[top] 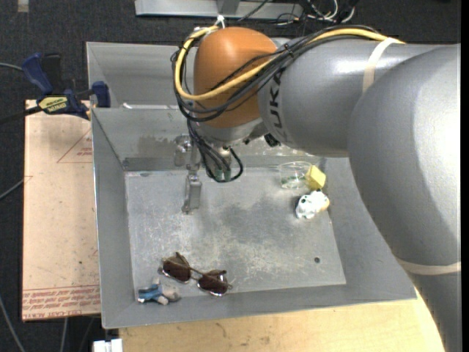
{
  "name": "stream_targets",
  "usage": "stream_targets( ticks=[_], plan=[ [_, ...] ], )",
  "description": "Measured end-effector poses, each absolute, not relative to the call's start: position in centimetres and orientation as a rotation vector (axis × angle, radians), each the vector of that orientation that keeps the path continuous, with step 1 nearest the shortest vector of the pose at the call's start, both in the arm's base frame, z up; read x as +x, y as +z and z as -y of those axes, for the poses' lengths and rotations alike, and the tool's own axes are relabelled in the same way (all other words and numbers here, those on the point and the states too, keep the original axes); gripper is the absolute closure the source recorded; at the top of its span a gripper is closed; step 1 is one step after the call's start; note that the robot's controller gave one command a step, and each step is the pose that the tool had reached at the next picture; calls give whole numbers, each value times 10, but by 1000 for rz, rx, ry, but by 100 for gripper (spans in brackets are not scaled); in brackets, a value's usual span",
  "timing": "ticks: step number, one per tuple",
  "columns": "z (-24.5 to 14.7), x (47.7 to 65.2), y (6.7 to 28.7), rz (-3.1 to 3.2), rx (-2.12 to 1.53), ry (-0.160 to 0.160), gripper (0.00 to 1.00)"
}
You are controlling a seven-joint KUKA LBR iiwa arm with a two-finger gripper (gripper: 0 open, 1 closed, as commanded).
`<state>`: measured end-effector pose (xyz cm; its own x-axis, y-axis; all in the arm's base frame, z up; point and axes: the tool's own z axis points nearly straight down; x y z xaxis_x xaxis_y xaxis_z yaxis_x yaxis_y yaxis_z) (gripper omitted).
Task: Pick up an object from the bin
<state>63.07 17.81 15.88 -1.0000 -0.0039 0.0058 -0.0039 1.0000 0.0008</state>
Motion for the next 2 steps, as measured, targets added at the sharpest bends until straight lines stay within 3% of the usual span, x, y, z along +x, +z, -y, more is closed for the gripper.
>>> stream_targets(
  ticks=[1,2],
  plan=[
    [-177,632,164,3143,1,-3,0],
    [-180,588,137,3136,291,-3,0]
  ],
)
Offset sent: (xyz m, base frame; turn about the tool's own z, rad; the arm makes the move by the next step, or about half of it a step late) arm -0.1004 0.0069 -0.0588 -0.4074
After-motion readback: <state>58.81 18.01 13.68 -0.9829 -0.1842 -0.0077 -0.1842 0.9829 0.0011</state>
